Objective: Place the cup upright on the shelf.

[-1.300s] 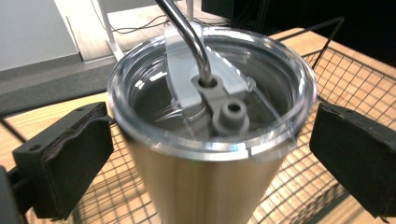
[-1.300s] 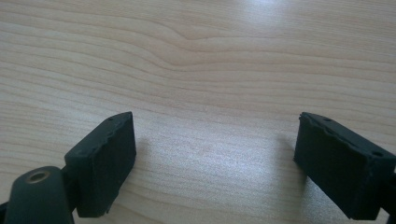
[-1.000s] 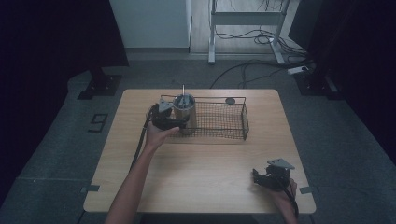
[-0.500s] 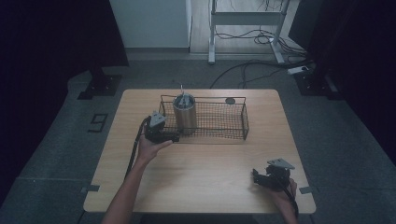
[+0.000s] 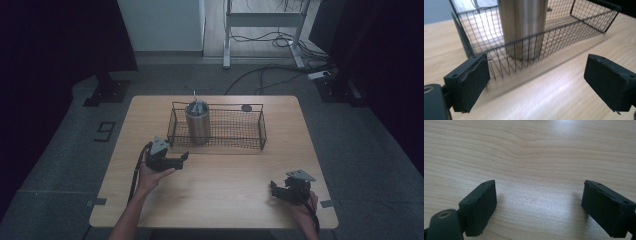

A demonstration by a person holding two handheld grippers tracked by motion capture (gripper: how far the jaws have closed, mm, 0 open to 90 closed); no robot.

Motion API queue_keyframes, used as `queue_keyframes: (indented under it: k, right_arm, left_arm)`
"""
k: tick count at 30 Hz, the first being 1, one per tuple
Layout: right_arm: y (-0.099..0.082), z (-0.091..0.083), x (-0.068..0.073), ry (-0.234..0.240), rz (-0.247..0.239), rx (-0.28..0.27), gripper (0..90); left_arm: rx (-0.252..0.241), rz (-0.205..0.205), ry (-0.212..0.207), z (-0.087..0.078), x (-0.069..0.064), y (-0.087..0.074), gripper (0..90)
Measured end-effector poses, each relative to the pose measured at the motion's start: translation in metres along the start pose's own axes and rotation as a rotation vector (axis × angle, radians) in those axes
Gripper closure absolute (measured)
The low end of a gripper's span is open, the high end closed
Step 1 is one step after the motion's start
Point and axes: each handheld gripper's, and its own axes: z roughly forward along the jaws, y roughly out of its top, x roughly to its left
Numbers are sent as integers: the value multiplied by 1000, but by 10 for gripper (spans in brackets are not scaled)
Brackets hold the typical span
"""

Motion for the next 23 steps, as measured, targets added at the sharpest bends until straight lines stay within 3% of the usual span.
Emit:
queue_keyframes:
  k: [11,23]
  right_arm:
    - [0,0,0,0,0,0,123]
    - [1,1,0,3,0,2,117]
  left_arm:
    - [51,8,14,-15,-8,-34,80]
    - [68,10,2,-13,-15,-49,86]
